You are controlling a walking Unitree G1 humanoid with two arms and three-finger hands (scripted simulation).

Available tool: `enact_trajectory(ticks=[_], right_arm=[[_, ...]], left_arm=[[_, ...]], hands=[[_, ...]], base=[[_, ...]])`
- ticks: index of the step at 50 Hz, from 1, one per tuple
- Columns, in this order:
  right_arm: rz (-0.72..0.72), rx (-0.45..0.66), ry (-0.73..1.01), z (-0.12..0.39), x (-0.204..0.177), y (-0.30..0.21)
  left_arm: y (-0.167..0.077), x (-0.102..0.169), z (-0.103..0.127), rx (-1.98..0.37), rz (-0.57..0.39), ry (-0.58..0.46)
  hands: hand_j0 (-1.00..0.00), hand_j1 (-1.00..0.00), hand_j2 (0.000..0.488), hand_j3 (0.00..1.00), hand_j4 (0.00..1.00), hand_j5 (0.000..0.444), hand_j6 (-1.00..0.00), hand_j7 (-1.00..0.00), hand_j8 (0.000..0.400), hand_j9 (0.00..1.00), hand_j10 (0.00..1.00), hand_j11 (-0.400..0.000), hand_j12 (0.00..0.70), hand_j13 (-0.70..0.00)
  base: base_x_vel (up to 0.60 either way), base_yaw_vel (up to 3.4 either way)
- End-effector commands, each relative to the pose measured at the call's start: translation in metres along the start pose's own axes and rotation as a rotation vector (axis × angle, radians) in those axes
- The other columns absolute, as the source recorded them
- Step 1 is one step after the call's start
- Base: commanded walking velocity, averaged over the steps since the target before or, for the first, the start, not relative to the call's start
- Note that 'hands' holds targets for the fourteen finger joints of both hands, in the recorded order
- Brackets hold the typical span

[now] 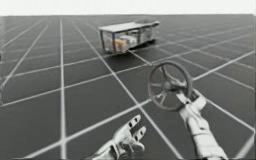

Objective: Pick up and drop off the object

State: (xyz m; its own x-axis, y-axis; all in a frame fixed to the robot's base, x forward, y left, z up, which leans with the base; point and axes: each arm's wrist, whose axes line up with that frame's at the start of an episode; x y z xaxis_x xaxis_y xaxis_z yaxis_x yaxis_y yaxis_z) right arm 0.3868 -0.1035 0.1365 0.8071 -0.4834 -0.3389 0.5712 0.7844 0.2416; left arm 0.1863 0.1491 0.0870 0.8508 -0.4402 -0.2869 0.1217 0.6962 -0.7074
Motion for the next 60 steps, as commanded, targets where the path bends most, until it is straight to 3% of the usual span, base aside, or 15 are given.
enact_trajectory(ticks=[1, 60], right_arm=[[-0.003, 0.024, -0.016, 0.0053, 0.0027, -0.0033], [-0.003, 0.024, -0.016, 0.0053, 0.0027, -0.0033]], left_arm=[[-0.0027, 0.0018, 0.0003, 0.01, -0.001, 0.008], [-0.0027, 0.0018, 0.0003, 0.01, -0.001, 0.008]], hands=[[0.0, 0.0, 0.0, 1.0, 1.0, 0.0, 0.0, 0.0, 0.0, 1.0, 1.0, -0.4, 0.0, -0.7], [0.0, 0.0, 0.0, 1.0, 1.0, 0.0, 0.0, 0.0, 0.0, 1.0, 1.0, -0.4, 0.0, -0.7]], base=[[0.55, 0.1], [0.56, 0.08]])
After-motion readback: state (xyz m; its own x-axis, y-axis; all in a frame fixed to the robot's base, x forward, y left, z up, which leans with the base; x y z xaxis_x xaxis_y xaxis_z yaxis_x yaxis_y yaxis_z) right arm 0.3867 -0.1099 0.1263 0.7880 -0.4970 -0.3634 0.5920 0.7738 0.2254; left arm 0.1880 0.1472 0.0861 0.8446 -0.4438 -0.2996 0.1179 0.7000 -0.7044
